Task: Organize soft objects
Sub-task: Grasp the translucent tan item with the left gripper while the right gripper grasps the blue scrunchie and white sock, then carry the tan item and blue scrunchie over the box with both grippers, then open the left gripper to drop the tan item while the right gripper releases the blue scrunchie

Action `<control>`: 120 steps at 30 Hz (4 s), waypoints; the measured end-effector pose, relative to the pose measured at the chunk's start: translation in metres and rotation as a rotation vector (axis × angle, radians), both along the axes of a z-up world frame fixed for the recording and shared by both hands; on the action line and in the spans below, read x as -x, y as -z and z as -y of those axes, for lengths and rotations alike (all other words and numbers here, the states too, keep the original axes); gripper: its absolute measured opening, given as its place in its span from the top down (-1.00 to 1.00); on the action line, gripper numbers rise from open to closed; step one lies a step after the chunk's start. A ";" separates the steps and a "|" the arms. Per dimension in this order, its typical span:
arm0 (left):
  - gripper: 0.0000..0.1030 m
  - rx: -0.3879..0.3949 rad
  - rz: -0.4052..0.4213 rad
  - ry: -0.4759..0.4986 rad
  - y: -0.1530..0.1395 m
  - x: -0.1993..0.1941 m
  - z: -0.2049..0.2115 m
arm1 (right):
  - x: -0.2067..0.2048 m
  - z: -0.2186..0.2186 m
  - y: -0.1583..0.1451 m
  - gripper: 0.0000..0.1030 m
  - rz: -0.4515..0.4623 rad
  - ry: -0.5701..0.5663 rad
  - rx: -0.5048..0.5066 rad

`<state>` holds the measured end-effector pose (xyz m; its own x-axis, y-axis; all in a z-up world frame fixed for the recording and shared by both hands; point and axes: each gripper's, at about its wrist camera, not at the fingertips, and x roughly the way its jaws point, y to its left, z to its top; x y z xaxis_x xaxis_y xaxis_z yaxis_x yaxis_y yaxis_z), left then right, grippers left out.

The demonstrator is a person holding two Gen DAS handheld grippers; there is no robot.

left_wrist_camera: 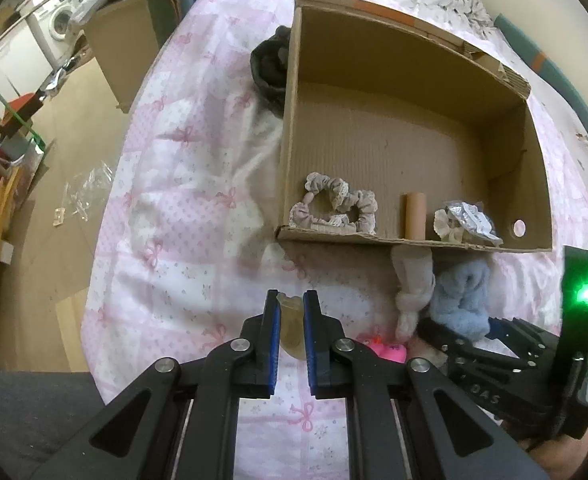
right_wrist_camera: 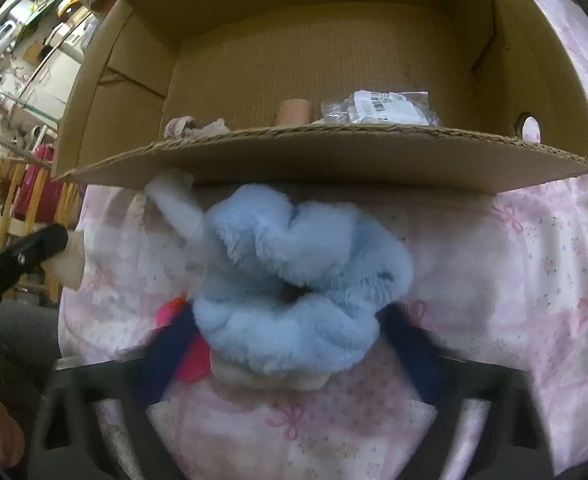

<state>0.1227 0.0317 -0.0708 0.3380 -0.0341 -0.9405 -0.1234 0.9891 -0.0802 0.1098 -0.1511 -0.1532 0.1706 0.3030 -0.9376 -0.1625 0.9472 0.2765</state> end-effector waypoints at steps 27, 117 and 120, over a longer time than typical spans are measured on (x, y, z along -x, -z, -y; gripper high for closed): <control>0.81 0.071 0.169 0.007 -0.067 0.010 -0.009 | 0.035 0.038 -0.148 0.46 0.371 -0.030 -0.235; -0.06 -0.126 0.267 0.123 -0.029 -0.082 0.047 | -0.055 0.060 -0.086 -0.23 0.286 0.158 -0.022; -0.20 -0.117 0.279 0.113 -0.031 -0.081 0.045 | -0.056 0.063 -0.088 -0.34 0.289 0.174 -0.048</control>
<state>0.2032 -0.0133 -0.0396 0.5833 0.0169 -0.8121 -0.0018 0.9998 0.0196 0.1654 -0.2142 -0.0655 0.4803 0.2882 -0.8284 -0.0772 0.9547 0.2874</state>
